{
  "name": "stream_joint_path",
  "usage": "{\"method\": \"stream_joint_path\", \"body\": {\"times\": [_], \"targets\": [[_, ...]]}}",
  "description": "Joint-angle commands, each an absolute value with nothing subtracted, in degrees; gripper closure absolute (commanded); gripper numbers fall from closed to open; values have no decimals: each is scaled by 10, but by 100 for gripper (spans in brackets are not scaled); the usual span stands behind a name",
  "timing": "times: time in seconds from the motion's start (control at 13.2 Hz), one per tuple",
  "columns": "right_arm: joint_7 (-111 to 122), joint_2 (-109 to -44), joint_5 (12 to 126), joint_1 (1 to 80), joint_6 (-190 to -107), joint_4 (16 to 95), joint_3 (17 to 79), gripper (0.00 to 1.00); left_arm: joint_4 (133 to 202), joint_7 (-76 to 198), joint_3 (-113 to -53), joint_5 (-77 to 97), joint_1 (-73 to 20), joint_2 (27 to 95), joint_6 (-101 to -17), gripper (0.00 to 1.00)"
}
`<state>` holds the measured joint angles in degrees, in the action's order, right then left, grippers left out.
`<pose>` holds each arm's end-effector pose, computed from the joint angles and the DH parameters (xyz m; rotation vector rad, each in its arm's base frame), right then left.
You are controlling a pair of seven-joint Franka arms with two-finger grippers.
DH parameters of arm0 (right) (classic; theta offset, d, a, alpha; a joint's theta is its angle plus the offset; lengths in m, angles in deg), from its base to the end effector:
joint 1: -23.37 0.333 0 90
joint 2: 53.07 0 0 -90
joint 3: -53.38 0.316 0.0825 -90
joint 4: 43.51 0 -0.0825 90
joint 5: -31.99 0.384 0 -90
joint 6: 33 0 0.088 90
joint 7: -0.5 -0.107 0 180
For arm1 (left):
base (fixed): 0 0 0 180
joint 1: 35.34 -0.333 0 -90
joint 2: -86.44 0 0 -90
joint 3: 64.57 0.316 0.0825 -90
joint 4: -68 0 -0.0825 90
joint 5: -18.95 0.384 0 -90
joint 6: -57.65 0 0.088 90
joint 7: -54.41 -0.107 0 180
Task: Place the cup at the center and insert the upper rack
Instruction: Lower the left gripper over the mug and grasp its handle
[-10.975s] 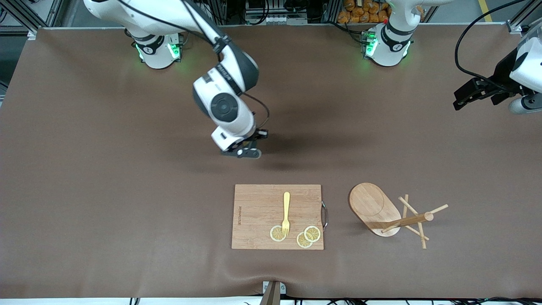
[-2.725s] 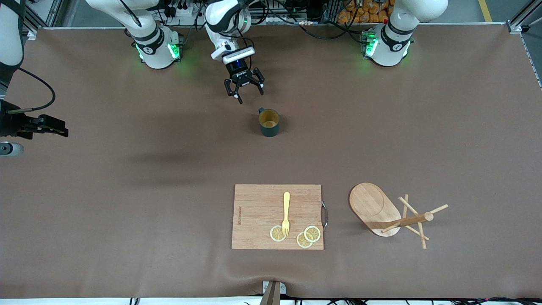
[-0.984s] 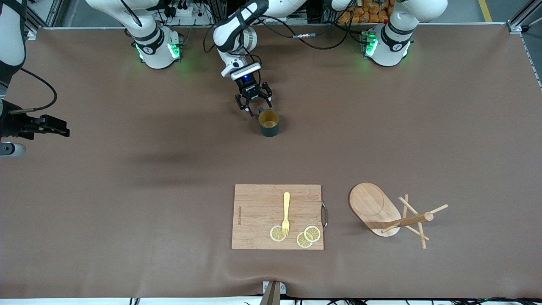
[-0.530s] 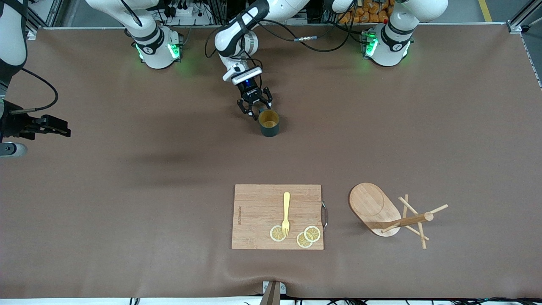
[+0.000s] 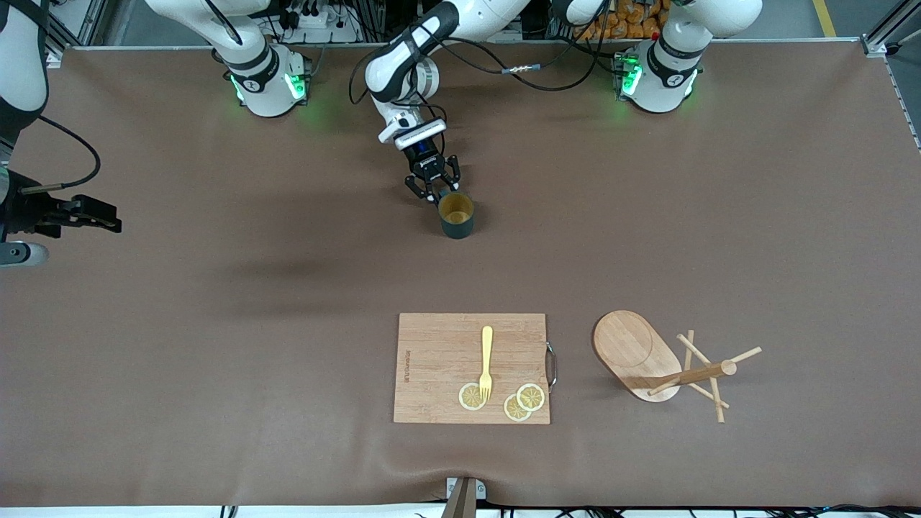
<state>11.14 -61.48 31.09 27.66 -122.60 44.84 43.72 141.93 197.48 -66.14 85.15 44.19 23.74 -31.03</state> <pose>0.5902 -0.0507 0.5543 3.1091 0.1448 -0.1984 0.2057 -0.6435 0.0875 -2.2362 -0.6361 -1.6966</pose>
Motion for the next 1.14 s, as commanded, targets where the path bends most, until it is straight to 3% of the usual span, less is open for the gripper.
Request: {"method": "stream_joint_path", "body": {"times": [0.0,0.3,1.06], "targets": [[103,-609,311,282,-1230,455,434,0,1404,1971,-659,859,441,228,-314,60],[103,-608,311,282,-1230,453,434,0,1403,1971,-659,859,441,232,-316,99],[18,-601,365,282,-1229,448,436,0,1398,1969,-665,828,428,293,-316,100]]}}
